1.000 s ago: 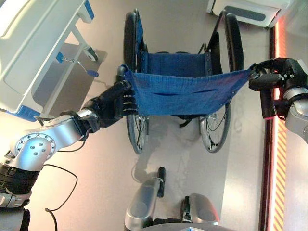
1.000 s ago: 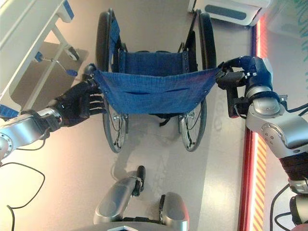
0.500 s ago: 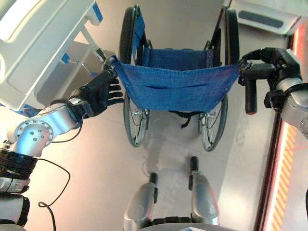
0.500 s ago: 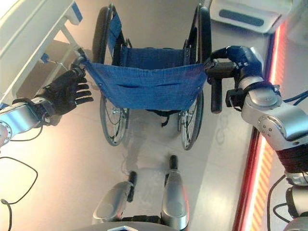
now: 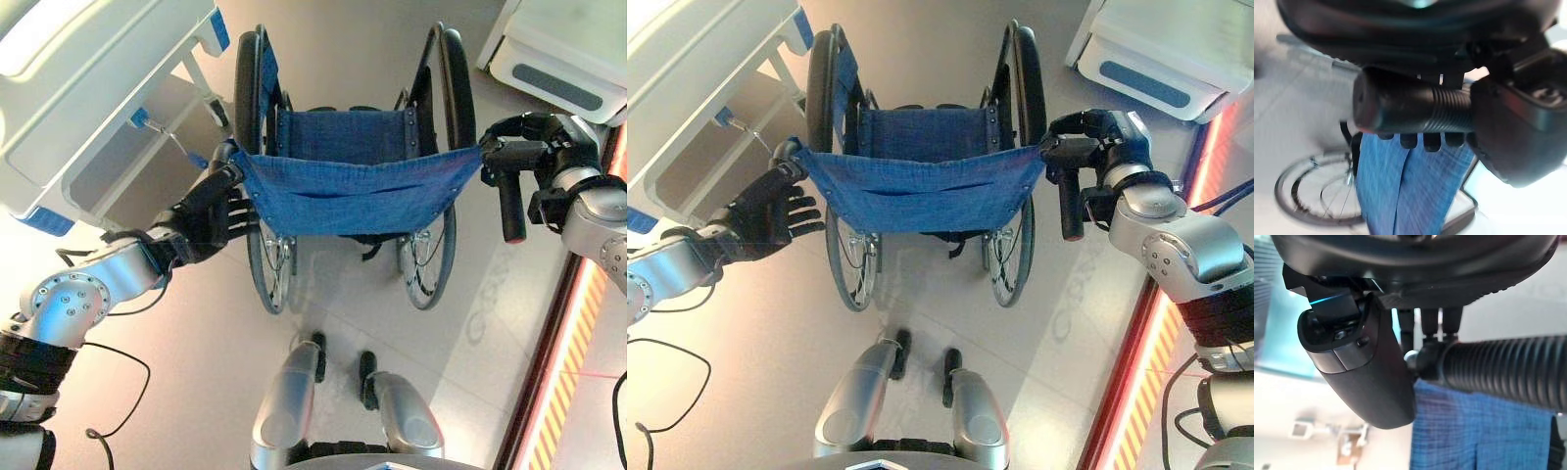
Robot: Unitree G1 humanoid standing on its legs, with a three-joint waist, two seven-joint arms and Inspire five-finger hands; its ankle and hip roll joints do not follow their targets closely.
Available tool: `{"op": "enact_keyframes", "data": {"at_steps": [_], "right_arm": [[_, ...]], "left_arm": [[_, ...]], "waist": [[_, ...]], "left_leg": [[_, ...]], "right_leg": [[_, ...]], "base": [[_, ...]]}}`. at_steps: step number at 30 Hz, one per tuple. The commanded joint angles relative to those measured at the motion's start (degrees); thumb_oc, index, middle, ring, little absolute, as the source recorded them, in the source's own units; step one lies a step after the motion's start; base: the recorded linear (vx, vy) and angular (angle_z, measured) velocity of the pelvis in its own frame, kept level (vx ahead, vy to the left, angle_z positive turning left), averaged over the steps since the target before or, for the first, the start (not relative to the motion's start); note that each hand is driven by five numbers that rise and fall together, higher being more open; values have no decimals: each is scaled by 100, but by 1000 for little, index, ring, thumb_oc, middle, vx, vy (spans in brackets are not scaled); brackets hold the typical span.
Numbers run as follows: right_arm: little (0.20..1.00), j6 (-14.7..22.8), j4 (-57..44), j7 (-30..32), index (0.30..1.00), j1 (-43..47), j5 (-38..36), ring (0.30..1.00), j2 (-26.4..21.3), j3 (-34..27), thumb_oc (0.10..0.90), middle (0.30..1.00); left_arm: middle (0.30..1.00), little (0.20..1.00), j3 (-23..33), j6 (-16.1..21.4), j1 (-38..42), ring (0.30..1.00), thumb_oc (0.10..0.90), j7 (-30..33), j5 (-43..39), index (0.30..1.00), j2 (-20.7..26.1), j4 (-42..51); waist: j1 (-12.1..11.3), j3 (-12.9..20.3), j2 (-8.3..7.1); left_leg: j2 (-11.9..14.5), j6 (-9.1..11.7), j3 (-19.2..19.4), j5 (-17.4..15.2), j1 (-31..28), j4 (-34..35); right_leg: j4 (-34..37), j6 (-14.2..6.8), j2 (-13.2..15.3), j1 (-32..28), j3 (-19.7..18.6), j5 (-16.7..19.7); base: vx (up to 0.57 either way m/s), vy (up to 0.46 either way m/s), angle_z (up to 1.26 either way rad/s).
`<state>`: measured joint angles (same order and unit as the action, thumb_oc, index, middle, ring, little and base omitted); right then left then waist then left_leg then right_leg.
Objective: Push the wheelchair next to the bed
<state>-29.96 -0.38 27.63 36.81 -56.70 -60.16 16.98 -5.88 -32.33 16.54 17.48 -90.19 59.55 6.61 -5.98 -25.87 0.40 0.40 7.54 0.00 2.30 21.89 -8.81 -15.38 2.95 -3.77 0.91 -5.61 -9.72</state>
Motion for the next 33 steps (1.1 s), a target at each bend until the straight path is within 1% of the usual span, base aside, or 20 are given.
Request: {"op": "enact_keyframes", "data": {"at_steps": [1, 2, 3, 5, 6, 7, 8, 9, 10, 12, 15, 17, 18, 20, 23, 25, 28, 30, 32, 33], "right_arm": [[300, 783, -817, -442, 300, -67, -104, 300, 114, -140, 400, 300], [300, 767, -802, -433, 300, -58, -133, 300, 115, -136, 400, 300], [300, 770, -796, -405, 300, -50, -139, 300, 142, -117, 400, 300], [300, 810, -810, -331, 300, -241, -68, 300, 336, -193, 400, 300], [300, 804, -809, -327, 300, -304, -58, 300, 373, -232, 400, 300], [300, 753, -788, -253, 300, -419, -47, 300, 504, -298, 400, 300], [300, 688, -767, -180, 300, -447, 36, 300, 632, -321, 400, 300], [300, 679, -767, -169, 300, -446, 45, 300, 648, -324, 400, 300], [300, 652, -766, -101, 300, -367, 31, 300, 690, -286, 400, 300], [300, 630, -766, -58, 300, -291, 23, 300, 723, -255, 400, 300], [300, 580, -685, -106, 300, -277, 77, 300, 783, -305, 400, 300], [300, 596, -634, -165, 300, -177, 82, 300, 761, -259, 400, 300], [300, 672, -614, -244, 300, -133, 103, 300, 720, -230, 400, 300], [300, 831, -584, -321, 300, -38, 127, 300, 632, -200, 400, 300], [300, 1018, -488, -376, 300, 440, 123, 300, 520, -118, 400, 300], [300, 978, -549, -362, 300, 617, 79, 300, 466, -152, 400, 300], [300, 814, -746, -282, 300, 612, -7, 300, 418, -357, 400, 300], [300, 802, -699, -317, 300, 645, -64, 300, 385, -385, 400, 300], [300, 721, -640, -315, 300, 687, -115, 300, 368, -384, 400, 300], [300, 544, -666, -348, 300, 620, -134, 300, 336, -442, 400, 300]], "left_arm": [[300, 300, 1227, 767, -241, 300, 400, -420, 375, 300, -20, 497], [300, 300, 1270, 722, -242, 300, 400, -453, 397, 300, -46, 487], [300, 300, 1281, 714, -238, 300, 400, -486, 425, 300, -65, 478], [300, 300, 1198, 733, -131, 300, 400, -510, 473, 300, -122, 462], [300, 300, 1193, 683, -111, 300, 400, -478, 474, 300, -141, 473], [300, 300, 1179, 484, -53, 300, 400, -401, 564, 300, -215, 489], [300, 300, 1154, 357, 0, 300, 400, -348, 623, 300, -219, 449], [300, 300, 1149, 347, 10, 300, 400, -342, 631, 300, -216, 437], [300, 300, 1158, 343, 70, 300, 400, -280, 615, 300, -189, 402], [300, 300, 1165, 382, 124, 300, 400, -250, 555, 300, -137, 372], [300, 300, 1162, 403, 218, 300, 400, -187, 454, 300, -51, 357], [300, 300, 1175, 496, 285, 300, 400, -103, 449, 300, -45, 358], [300, 300, 1150, 638, 344, 300, 400, -43, 422, 300, -59, 338], [300, 300, 1076, 832, 488, 300, 400, -35, 511, 300, -72, 267], [300, 300, 796, 1105, 1094, 300, 400, 128, 338, 300, 34, 57], [300, 300, 600, 1170, 1388, 300, 400, 137, 295, 300, 146, -49], [300, 300, 482, 1137, 1531, 300, 400, 120, 260, 300, 276, 21], [300, 300, 466, 1074, 1576, 300, 400, 22, 237, 300, 299, -25], [300, 300, 440, 1024, 1540, 300, 400, -65, 295, 300, 216, -10], [300, 300, 541, 1003, 1299, 300, 400, -147, 352, 300, 126, 97]], "waist": [[-134, 823, 74], [-113, 910, 53], [-109, 957, 49], [-103, 1130, 107], [-118, 1170, 86], [-153, 1277, 41], [-183, 1359, 8], [-190, 1370, -3], [-219, 1421, -19], [-229, 1447, -26], [-269, 1503, -43], [-219, 1411, -102], [-123, 1298, -115], [44, 1150, -123], [378, 855, -124], [613, 701, -118], [835, 590, -158], [858, 636, -212], [870, 724, -268], [900, 840, -307]], "left_leg": [[-125, -215, 183, 1791, 134, 434], [-135, -346, 295, 1347, 8, 547], [-138, -404, 376, 1194, -77, 499], [-109, -438, 520, 1186, -59, -80], [-119, -480, 579, 1076, -57, -132], [-124, -676, 820, 700, -186, -185], [-177, -798, 946, 516, -421, -183], [-193, -810, 953, 507, -454, -174], [-255, -860, 979, 413, -644, -163], [-317, -854, 948, 351, -696, -194], [-415, -728, 830, 397, -564, -479], [-492, -618, 765, 490, -319, -1085], [-544, -539, 720, 587, -188, -1371], [-630, -538, 644, 461, -112, -1611], [-744, -598, 600, -105, -258, -1898], [-748, -661, 512, -638, -640, -1896], [-646, -758, 365, -1203, -1176, -1971], [-553, -800, 380, -1218, -1212, -2241], [-407, -720, 337, -1058, -1248, -2783], [-240, -516, 207, -556, -1329, -3501]], "right_leg": [[510, -171, -394, -900, 480, 225], [468, -228, -315, -882, 482, 180], [391, -250, -278, -884, 473, 80], [-2, -200, -345, -998, 497, -405], [-71, -210, -327, -1015, 543, -468], [-537, -318, -243, -981, 809, -433], [-1196, -544, -114, -818, 1060, -162], [-1286, -577, -87, -793, 1085, -125], [-1611, -736, 79, -608, 1249, 161], [-1526, -733, 128, -487, 1276, 152], [-734, -489, 112, -534, 1420, -241], [109, -319, 228, -513, 1413, -21], [552, -270, 270, -401, 1241, 282], [1054, -342, 386, -180, 1011, 794], [1628, -717, 824, 502, 739, 1597], [1806, -1028, 1099, 978, 587, 1945], [1749, -1205, 1247, 1504, 566, 2200], [1593, -1146, 1202, 1472, 642, 2064], [1281, -1033, 1173, 1423, 780, 1996], [1046, -845, 1090, 1342, 851, 1916]], "base": [[588, 222, -89], [458, 213, -83], [374, 205, -51], [518, 237, -44], [603, 263, -12], [589, 272, -15], [560, 264, -31], [541, 252, -31], [330, 147, -6], [355, 120, -6], [294, 31, -13], [233, -20, -31], [205, -17, 1], [147, -32, 35], [102, -114, 20], [359, -196, 35], [623, -289, 63], [555, -278, 57], [518, -230, 42], [425, -163, 24]]}}
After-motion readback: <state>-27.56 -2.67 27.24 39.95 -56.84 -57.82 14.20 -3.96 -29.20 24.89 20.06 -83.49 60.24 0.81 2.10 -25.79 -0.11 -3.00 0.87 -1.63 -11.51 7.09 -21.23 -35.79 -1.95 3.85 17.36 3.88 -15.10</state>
